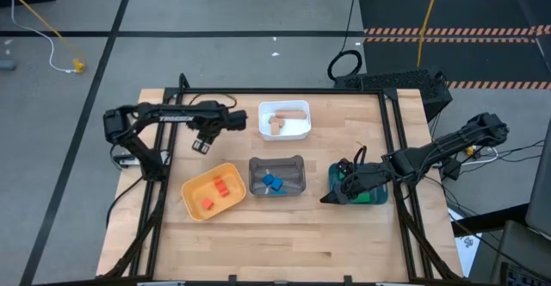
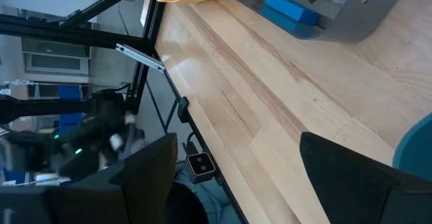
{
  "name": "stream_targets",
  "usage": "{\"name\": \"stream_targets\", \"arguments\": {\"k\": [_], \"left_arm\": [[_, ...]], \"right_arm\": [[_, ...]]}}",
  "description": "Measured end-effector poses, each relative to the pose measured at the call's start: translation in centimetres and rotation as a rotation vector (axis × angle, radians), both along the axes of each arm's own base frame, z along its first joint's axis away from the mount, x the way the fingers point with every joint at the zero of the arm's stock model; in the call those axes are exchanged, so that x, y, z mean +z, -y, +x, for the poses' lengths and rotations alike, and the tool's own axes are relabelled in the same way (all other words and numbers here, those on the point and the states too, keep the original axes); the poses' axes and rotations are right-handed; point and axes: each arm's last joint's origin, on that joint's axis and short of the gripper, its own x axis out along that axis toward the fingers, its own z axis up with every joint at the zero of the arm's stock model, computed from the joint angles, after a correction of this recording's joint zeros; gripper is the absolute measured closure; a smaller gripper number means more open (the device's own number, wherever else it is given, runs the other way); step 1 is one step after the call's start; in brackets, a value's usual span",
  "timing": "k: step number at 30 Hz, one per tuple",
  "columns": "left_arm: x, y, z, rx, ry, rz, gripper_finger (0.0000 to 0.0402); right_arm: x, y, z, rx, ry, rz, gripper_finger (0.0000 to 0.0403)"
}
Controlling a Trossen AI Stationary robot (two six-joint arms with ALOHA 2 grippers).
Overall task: Sort & place blocks by color
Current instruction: Put the orange flat square block into the yellow bin
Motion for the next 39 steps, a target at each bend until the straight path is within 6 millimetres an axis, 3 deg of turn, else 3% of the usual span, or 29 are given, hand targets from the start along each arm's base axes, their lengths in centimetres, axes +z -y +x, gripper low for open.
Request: {"name": "stream_targets", "arguments": {"k": [8, 13, 18, 25, 32, 39], "left_arm": [[4.8, 4.3, 1.5, -0.423, 0.131, -0.055, 0.0253], [6.1, 8.2, 1.4, -0.512, 0.216, -0.09, 0.0244], [6.0, 11.9, 1.1, -0.504, 0.223, -0.137, 0.0261], [6.0, 15.7, 0.5, -0.453, 0.256, -0.226, 0.0256], [5.2, 18.0, -0.3, -0.34, 0.206, -0.316, 0.0243], [2.5, 19.3, -0.5, -0.241, 0.112, -0.345, 0.026]], "right_arm": [[0.0, 0.0, 0.0, 0.0, 0.0, 0.0, 0.0101], [0.0, 0.0, 0.0, 0.0, 0.0, 0.0, 0.0101], [0.1, 0.0, 0.0, 0.0, 0.008, 0.003, 0.0101], [0.1, 0.0, 0.0, 0.0, 0.006, 0.002, 0.0101], [0.1, 0.0, 0.0, 0.0, 0.006, 0.002, 0.0101], [0.1, 0.0, 0.0, 0.0, 0.006, 0.002, 0.0101]]}}
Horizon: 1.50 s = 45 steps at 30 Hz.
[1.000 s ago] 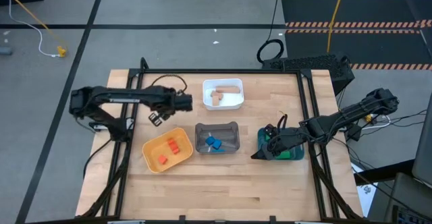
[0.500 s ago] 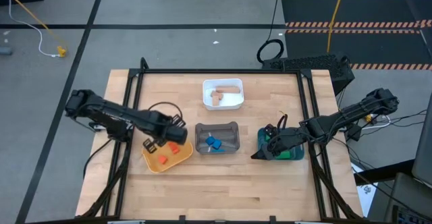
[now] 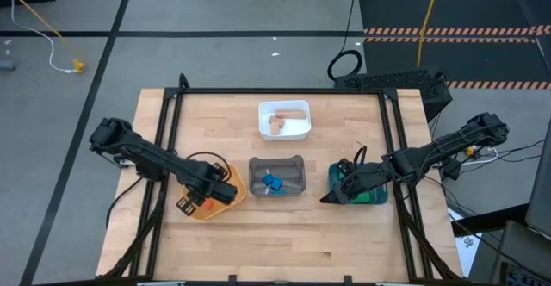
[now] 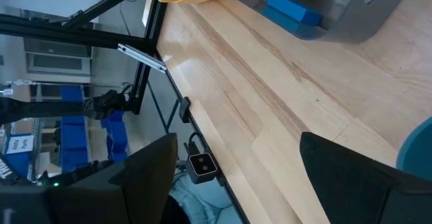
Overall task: Sort & place blocks by color
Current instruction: Put the orange flat square block into the yellow bin, then adjust the yellow bin
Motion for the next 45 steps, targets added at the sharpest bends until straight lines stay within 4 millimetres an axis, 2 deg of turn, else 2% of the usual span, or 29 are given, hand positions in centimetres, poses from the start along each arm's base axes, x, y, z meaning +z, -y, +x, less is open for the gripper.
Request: {"name": "stream_targets", "arguments": {"k": [7, 15, 20, 25, 31, 36, 41, 45], "left_arm": [[-1.3, 0.2, 0.0, 0.066, -0.033, 0.016, 0.0233], [-2.5, 0.2, -0.1, 0.059, -0.053, 0.017, 0.0288], [-2.4, 0.1, -0.1, 0.057, -0.055, 0.022, 0.0291], [-2.3, -0.1, -0.4, 0.068, -0.074, 0.069, 0.0261], [-2.2, -0.6, -0.8, 0.114, -0.116, 0.127, 0.02], [-3.0, -1.5, -1.2, 0.138, -0.139, 0.168, 0.0157], [-3.8, -2.7, -1.4, 0.141, -0.136, 0.234, 0.0132], [-3.8, -3.6, -1.2, 0.122, -0.136, 0.263, 0.0126]], "right_arm": [[0.0, 0.0, 0.0, 0.0, 0.001, 0.0, 0.0101], [0.0, 0.0, 0.0, 0.0, 0.0, 0.0, 0.0101], [0.0, 0.0, 0.0, 0.0, 0.0, 0.0, 0.0101], [0.0, 0.0, 0.0, 0.0, 0.0, 0.0, 0.0101], [0.0, 0.0, 0.0, 0.0, 0.0, 0.0, 0.0101], [0.0, 0.0, 0.0, 0.0, 0.0, 0.0, 0.0101], [0.0, 0.0, 0.0, 0.0, 0.0, 0.0, 0.0101], [0.0, 0.0, 0.0, 0.0, 0.0, 0.0, 0.0101]]}}
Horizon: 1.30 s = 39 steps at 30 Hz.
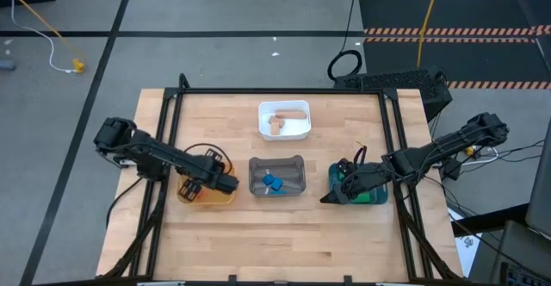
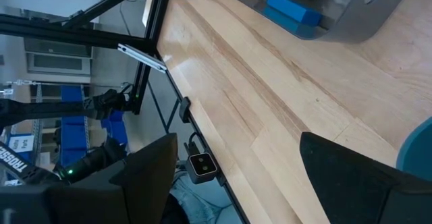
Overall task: Sort & place blocks by color
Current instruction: Adjust the yellow bin, then return to Home Position
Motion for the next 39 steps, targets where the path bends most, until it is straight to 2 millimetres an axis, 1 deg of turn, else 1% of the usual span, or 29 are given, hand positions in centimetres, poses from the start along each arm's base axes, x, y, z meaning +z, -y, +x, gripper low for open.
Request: {"name": "stream_targets", "arguments": {"k": [6, 11, 15, 20, 22, 24, 28, 30, 34, 39], "left_arm": [[0.1, -1.5, 0.2, 0.0, -0.004, 0.06, 0.0126], [0.1, -2.2, 0.4, -0.022, -0.02, 0.029, 0.0126], [0.4, -1.5, 0.2, -0.084, -0.006, 0.008, 0.0126], [2.0, 0.0, -0.8, -0.211, 0.078, 0.101, 0.0126], [2.8, 0.4, -1.3, -0.32, 0.112, 0.173, 0.0126], [3.7, 0.9, -1.9, -0.477, 0.125, 0.259, 0.0127], [5.1, 1.8, -2.8, -0.81, 0.106, 0.407, 0.0128], [5.7, 2.1, -3.2, -0.934, 0.09, 0.485, 0.0128], [6.6, 2.5, -3.5, -1.135, 0.024, 0.675, 0.0128], [7.0, 3.0, -3.5, -1.366, -0.165, 0.845, 0.0128]], "right_arm": [[0.0, 0.0, 0.0, 0.0, 0.0, 0.0, 0.0101], [0.0, 0.0, 0.0, 0.0, 0.0, 0.0, 0.0101], [0.0, 0.0, 0.0, 0.0, 0.0, 0.0, 0.0101], [0.0, 0.0, 0.0, 0.0, 0.0, 0.0, 0.0101], [0.0, 0.0, 0.0, 0.0, 0.0, 0.0, 0.0101], [0.0, 0.0, 0.0, 0.0, 0.0, 0.0, 0.0101], [0.0, 0.0, 0.0, 0.0, 0.0, 0.0, 0.0101], [0.0, 0.0, 0.0, 0.0, 0.0, 0.0, 0.0101], [0.0, 0.0, 0.0, 0.0, 0.0, 0.0, 0.0101], [0.0, 0.0, 0.0, 0.0, 0.0, 0.0, 0.0101]]}}
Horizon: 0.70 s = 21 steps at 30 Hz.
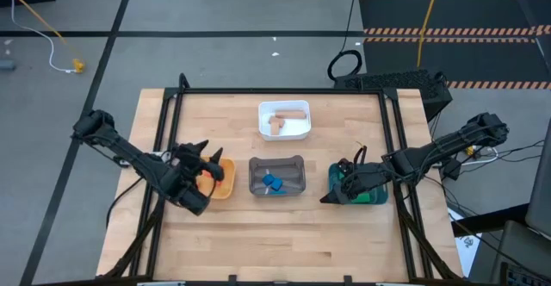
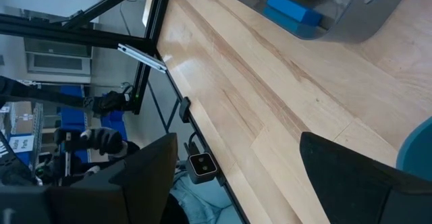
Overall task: Sort & place blocks by color
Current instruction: Return to Home Position
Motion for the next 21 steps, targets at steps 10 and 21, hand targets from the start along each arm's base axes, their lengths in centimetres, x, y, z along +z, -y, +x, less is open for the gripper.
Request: {"name": "stream_targets", "arguments": {"k": [10, 21], "left_arm": [[0.2, 0.6, -0.1, -0.118, -0.124, 0.173, 0.0128], [-2.2, 1.8, 2.0, -0.253, -0.089, -0.062, 0.0128]], "right_arm": [[0.0, 0.0, 0.0, 0.0, 0.0, 0.0, 0.0101], [0.0, 0.0, 0.0, 0.0, 0.0, 0.0, 0.0101]]}}
